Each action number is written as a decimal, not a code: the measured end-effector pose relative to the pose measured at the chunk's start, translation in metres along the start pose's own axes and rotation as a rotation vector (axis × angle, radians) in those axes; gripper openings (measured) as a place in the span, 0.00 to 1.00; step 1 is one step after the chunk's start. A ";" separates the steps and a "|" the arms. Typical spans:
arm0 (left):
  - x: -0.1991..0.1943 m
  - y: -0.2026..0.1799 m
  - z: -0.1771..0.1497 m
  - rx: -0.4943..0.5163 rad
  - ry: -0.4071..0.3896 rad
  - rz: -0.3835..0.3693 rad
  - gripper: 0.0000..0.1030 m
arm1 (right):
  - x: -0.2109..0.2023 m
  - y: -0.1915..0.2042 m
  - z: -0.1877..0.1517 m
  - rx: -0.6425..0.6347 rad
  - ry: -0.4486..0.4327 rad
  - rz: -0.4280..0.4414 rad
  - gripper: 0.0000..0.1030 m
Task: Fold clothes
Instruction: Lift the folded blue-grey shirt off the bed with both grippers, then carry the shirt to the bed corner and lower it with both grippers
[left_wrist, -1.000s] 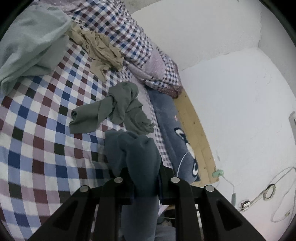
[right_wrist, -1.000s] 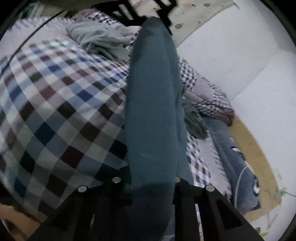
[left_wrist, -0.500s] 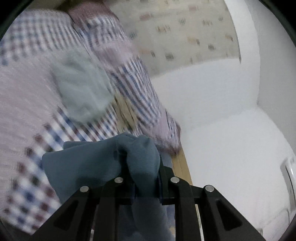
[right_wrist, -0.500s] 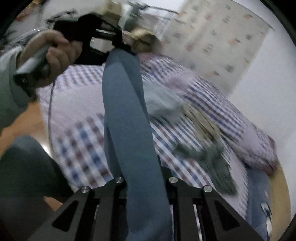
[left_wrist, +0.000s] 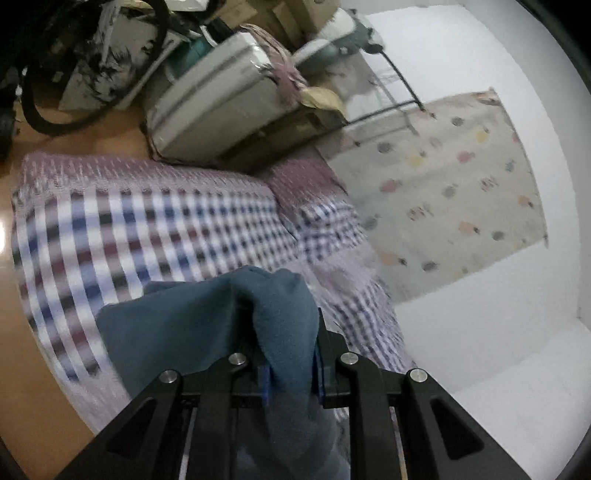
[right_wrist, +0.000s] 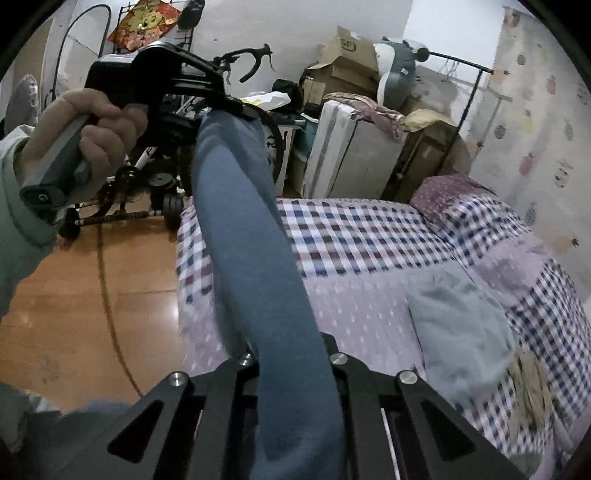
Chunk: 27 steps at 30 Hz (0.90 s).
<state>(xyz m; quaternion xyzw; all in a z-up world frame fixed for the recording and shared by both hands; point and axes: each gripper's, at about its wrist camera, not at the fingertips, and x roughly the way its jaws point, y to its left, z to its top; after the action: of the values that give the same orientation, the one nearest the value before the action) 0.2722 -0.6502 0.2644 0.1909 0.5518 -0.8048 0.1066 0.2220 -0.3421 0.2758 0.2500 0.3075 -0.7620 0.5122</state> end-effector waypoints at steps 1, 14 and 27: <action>0.011 0.003 0.012 0.004 0.001 0.011 0.16 | 0.015 -0.008 0.009 -0.002 0.003 -0.012 0.07; 0.097 0.037 0.108 0.138 0.036 -0.210 0.16 | 0.105 -0.019 0.078 -0.257 -0.115 -0.512 0.08; 0.080 0.249 0.073 0.048 0.002 -0.003 0.15 | 0.271 0.160 -0.026 -0.581 0.084 -0.428 0.07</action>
<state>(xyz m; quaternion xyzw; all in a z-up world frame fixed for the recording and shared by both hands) 0.2813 -0.8062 0.0428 0.1932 0.5326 -0.8179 0.1001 0.2783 -0.5389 0.0360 0.0551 0.5772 -0.7219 0.3778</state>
